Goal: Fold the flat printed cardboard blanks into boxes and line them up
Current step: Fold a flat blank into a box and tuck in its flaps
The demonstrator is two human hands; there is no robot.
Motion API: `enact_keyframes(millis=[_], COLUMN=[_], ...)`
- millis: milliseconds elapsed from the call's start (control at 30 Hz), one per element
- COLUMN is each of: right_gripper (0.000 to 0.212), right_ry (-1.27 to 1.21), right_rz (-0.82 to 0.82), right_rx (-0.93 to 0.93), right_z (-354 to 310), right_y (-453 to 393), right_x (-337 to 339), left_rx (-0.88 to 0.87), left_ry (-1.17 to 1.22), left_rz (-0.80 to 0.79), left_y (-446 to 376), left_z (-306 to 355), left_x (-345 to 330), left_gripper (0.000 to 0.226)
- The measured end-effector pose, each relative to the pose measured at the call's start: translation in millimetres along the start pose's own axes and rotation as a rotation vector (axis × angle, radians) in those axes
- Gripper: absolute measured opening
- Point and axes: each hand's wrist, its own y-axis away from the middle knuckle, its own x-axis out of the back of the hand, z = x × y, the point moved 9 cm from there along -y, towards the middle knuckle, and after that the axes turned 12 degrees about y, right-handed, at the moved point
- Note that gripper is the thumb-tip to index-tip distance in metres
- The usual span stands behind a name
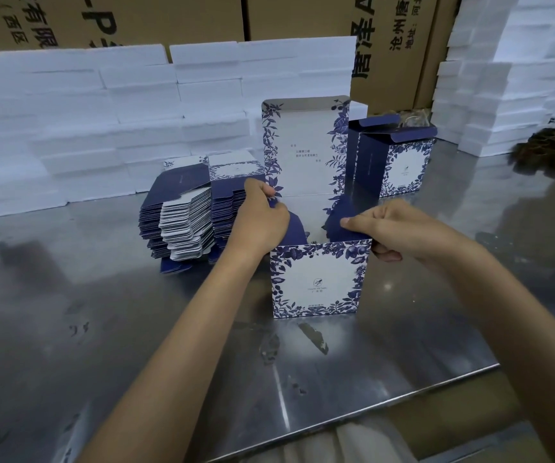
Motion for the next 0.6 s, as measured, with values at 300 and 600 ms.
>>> enact_keyframes(millis=[300,600], right_gripper=[0.061,0.059], right_ry=[-0.004,0.032], right_rz=[-0.016,-0.049], right_rx=[-0.02,-0.028], right_z=[-5,-5], right_y=[-11,-26], right_x=[4,9], left_rx=[-0.004,0.0], left_ry=[-0.042,-0.053], left_rz=[-0.005,-0.027], left_y=[1,2], left_z=[0,2], left_x=[0,-4], left_gripper=[0.018,0.021])
